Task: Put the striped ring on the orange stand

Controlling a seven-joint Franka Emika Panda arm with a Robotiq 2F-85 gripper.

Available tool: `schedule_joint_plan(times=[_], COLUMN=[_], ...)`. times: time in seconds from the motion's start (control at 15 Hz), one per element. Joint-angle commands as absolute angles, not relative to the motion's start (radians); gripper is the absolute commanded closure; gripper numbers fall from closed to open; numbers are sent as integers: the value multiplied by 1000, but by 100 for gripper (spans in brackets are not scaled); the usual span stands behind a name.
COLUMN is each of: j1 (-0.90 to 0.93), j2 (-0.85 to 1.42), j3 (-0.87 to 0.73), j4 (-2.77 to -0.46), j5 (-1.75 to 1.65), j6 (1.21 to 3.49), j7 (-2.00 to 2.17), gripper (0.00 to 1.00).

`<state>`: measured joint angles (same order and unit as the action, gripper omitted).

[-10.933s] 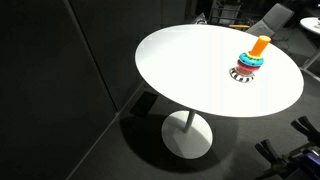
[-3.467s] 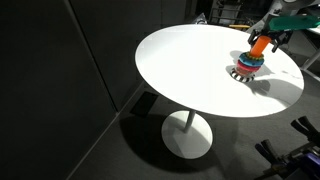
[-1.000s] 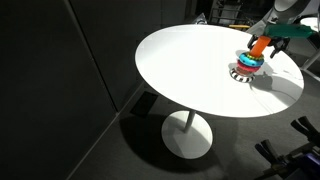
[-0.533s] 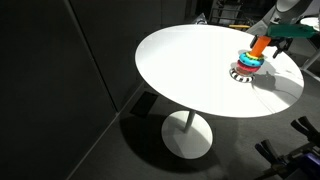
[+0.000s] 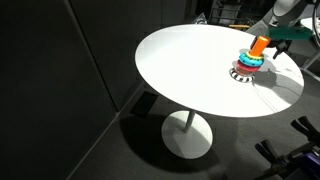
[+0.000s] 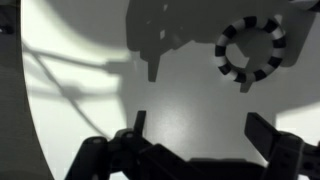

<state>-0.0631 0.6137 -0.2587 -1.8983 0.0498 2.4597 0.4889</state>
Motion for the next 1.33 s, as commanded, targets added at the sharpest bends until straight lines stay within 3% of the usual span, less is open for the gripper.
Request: schedule_joint_plan(times=[0.0,1.27], j1=[-57,29], j2=[661,615], j3=[-272,-287], j4=[-1842,-1908], j5=[42,20], j6=[2462,2528], j7=[520,524], gripper=[0,0])
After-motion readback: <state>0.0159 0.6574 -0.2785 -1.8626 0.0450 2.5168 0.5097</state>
